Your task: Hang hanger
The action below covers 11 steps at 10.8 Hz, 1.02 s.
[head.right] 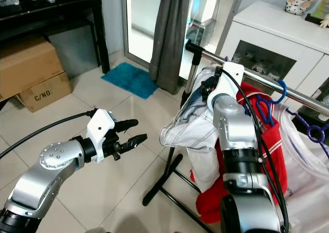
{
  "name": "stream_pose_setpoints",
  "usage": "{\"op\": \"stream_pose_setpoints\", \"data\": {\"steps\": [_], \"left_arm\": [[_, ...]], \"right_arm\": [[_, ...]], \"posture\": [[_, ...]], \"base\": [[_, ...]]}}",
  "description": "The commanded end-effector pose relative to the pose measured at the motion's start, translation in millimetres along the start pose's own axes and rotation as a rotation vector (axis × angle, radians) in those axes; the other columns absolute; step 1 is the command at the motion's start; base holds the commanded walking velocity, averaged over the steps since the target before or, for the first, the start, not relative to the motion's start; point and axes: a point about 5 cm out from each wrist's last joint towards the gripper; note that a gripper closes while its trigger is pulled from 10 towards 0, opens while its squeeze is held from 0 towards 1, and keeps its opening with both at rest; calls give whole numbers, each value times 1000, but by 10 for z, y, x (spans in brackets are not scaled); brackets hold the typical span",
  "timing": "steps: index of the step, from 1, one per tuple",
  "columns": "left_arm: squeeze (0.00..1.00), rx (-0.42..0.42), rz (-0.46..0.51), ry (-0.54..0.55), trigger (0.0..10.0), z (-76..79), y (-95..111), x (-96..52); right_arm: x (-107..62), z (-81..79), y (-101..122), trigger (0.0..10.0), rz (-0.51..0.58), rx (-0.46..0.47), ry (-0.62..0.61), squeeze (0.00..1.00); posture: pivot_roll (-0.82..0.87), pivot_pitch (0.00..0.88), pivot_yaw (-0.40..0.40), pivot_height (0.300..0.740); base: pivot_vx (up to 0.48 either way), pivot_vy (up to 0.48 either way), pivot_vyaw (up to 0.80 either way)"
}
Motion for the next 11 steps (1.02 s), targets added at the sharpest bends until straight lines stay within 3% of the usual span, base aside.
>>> {"op": "stream_pose_setpoints", "data": {"steps": [1, 3, 8, 11], "left_arm": [[0, 4, 9, -13, 10000, 15, 37, 13], [0, 3, 8, -10, 10000, 4, 37, 15], [0, 10, 3, -11, 10000, -27, 40, 35], [0, 20, 3, -7, 10000, -49, 40, 44]], "right_arm": [[29, 1, 53, 10000, 18, 0, -5, 0], [51, -22, 64, 10000, 20, 3, 2, 0], [159, -25, -252, 10000, -84, -21, 16, 0], [193, 30, -297, 10000, -99, -33, 11, 0]], "posture": [[54, 0, -82, 740], [53, 0, -79, 740], [57, 0, -71, 740], [63, 0, -72, 740]], "base": [[0, 0, 0], [0, 0, 0], [0, 0, 0], [0, 0, 0]]}}
Point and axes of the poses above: a point about 5 cm out from each wrist's last joint towards the gripper, its own x axis pointing out of the wrist towards the gripper, its own y axis along the axis of the wrist's last joint, z = x × y, and after that the axes turned 10 degrees about x, right-handed
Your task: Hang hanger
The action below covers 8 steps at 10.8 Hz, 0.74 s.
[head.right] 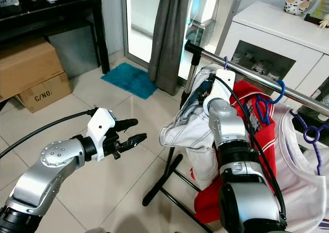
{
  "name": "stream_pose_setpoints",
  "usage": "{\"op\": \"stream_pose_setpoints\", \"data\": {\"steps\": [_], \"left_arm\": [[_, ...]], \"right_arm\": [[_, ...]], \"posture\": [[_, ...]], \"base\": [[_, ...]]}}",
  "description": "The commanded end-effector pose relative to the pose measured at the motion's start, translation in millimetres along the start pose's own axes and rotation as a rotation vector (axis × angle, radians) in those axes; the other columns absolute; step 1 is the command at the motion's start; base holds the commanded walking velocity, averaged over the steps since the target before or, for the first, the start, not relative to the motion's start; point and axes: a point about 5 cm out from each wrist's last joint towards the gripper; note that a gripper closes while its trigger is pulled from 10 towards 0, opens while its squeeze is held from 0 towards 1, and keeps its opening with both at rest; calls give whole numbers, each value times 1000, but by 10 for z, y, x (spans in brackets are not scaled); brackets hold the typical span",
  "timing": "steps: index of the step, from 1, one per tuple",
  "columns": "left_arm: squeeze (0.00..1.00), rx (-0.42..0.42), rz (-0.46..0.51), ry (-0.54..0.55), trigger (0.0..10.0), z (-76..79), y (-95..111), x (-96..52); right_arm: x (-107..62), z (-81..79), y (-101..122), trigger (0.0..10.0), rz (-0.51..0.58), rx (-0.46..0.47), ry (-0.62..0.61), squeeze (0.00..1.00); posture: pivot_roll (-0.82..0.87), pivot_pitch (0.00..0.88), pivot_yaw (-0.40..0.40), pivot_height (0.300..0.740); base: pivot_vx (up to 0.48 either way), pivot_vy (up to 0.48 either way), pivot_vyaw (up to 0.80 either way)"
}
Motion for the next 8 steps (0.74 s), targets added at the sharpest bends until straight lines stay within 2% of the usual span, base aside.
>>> {"op": "stream_pose_setpoints", "data": {"steps": [1, 4, 5, 7, 8], "left_arm": [[0, 24, 12, -8, 10000, -17, 51, 26], [0, 27, 10, -3, 10000, -12, 39, 17], [0, 30, 7, 1, 10000, -16, 33, 8], [0, 30, 6, 2, 10000, -9, 25, 2], [0, 29, 7, 2, 10000, 2, 16, 3]], "right_arm": [[12, 42, -40, 10000, -34, -2, 1, 0], [-73, 129, 222, 10000, 101, 15, 58, 0], [-175, 186, 322, 10000, 142, -34, 94, 0], [-307, 252, 376, 10000, 165, -95, 137, 0], [-434, 277, 383, 10000, 169, -106, 194, 0]], "posture": [[63, 0, -72, 740], [68, 0, -83, 740], [68, 0, -86, 740], [62, 0, -85, 740], [56, 0, -87, 740]], "base": [[0, 0, 0], [0, 0, 0], [0, 0, 0], [0, 0, 0], [0, 0, 0]]}}
Point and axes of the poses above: a point about 5 cm out from each wrist's last joint towards the gripper, its own x axis pointing out of the wrist towards the gripper, its own y axis along the axis of the wrist's last joint, z = x × y, and after that the axes turned 10 degrees about x, right-handed
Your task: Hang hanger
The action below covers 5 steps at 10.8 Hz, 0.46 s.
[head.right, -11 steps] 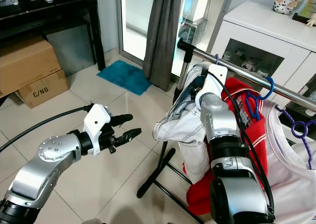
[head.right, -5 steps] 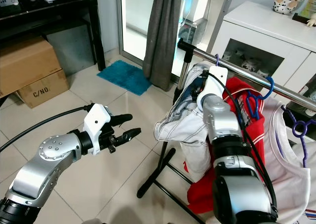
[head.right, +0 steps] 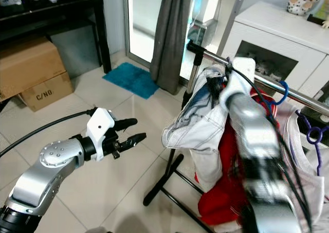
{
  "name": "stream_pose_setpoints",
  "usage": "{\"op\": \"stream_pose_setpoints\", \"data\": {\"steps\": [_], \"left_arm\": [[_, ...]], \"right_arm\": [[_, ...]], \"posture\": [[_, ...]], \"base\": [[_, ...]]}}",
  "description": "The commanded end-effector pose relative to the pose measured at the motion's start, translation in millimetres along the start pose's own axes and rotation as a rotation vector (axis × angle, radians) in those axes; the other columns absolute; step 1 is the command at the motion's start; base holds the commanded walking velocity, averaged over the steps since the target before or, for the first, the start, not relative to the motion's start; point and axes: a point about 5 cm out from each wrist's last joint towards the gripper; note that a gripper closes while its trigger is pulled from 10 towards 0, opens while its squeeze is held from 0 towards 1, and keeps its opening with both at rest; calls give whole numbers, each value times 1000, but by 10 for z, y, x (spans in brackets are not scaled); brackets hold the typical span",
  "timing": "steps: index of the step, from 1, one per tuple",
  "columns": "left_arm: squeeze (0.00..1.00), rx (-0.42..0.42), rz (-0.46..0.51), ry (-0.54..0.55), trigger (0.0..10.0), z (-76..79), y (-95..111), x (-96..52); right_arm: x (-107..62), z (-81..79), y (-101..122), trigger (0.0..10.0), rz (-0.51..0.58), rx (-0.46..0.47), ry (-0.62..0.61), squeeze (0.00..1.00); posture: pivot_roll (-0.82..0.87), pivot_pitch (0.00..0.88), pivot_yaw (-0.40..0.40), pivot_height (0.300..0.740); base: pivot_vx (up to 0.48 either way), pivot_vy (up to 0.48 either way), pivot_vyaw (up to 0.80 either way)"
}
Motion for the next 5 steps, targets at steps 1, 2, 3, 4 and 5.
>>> {"op": "stream_pose_setpoints", "data": {"steps": [1, 2, 3, 4, 5], "left_arm": [[0, 15, 1, -6, 10000, 16, 10, 24], [0, 16, 2, -8, 10000, 24, 8, 36], [0, 20, 3, -9, 10000, 22, 12, 56], [0, 21, 4, -8, 10000, 25, 12, 60], [0, 21, 3, -9, 10000, 36, 6, 65]], "right_arm": [[-50, -87, 26, 10000, -9, -11, 61, 0], [-87, -142, -55, 10000, -44, -33, 65, 0], [-85, -143, -183, 10000, -94, -36, -23, 0], [-75, -105, -211, 10000, -105, -30, -82, 0], [-100, -87, -195, 10000, -117, -31, -105, 0]], "posture": [[50, 0, -84, 740], [47, 0, -83, 740], [47, 0, -84, 740], [47, 0, -85, 740], [48, 0, -90, 740]], "base": [[0, 0, 0], [0, 0, 0], [0, 0, 0], [0, 0, 0], [0, 0, 0]]}}
Point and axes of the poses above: a point about 5 cm out from each wrist's last joint towards the gripper, its own x axis pointing out of the wrist towards the gripper, its own y axis along the axis of the wrist's last joint, z = x × y, and after that the axes turned 10 degrees about x, right-handed
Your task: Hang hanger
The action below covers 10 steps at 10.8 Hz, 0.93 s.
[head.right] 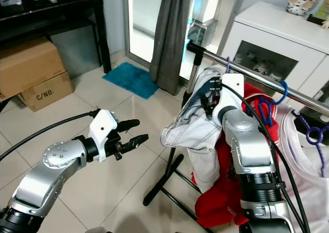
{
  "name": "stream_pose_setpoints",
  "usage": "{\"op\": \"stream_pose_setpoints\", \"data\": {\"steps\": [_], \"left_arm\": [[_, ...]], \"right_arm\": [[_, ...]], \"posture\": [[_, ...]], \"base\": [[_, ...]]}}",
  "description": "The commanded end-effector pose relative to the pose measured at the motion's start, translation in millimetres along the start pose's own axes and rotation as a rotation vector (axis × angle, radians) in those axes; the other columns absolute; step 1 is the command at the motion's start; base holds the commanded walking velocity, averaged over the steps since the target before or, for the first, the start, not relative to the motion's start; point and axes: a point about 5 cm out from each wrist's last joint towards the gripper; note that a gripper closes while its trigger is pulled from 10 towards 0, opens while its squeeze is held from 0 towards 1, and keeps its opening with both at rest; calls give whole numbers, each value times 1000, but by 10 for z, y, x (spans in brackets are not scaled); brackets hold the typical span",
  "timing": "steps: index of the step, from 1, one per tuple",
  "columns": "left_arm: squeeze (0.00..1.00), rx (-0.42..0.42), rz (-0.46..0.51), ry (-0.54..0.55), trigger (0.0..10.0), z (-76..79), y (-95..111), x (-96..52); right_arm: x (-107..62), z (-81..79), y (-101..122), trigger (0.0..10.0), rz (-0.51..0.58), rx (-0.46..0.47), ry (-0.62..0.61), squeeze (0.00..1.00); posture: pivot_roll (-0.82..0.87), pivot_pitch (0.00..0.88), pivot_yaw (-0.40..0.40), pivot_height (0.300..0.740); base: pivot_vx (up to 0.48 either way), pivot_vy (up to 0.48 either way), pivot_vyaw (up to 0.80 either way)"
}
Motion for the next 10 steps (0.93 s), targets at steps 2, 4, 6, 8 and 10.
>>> {"op": "stream_pose_setpoints", "data": {"steps": [2, 4, 6, 8, 10], "left_arm": [[0, 10, 4, -1, 10000, 5, 12, 34], [0, 10, 5, 4, 10000, 5, 12, 41], [0, 8, 6, 8, 10000, 10, 12, 43], [0, 7, 5, 12, 10000, 7, 8, 37], [0, 9, 4, 11, 10000, 8, 8, 38]], "right_arm": [[4, 65, -3, 10000, -29, 8, -28, 0], [51, 15, -58, 10000, -65, 0, -9, 0], [111, -16, -75, 10000, -84, -2, -1, 0], [189, -45, -66, 10000, -86, -11, 13, 0], [288, -69, -9, 10000, -76, -18, 22, 0]], "posture": [[47, 0, -97, 740], [47, 0, -102, 740], [49, 0, -107, 740], [52, 0, -109, 740], [51, 0, -105, 740]], "base": [[0, 0, 0], [0, 0, 0], [0, 0, 0], [0, 0, 0], [0, 0, 0]]}}
Point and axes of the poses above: a point about 5 cm out from each wrist's last joint towards the gripper, its own x axis pointing out of the wrist towards the gripper, its own y axis along the axis of the wrist's last joint, z = x × y, and after that the axes turned 10 degrees about x, right-handed
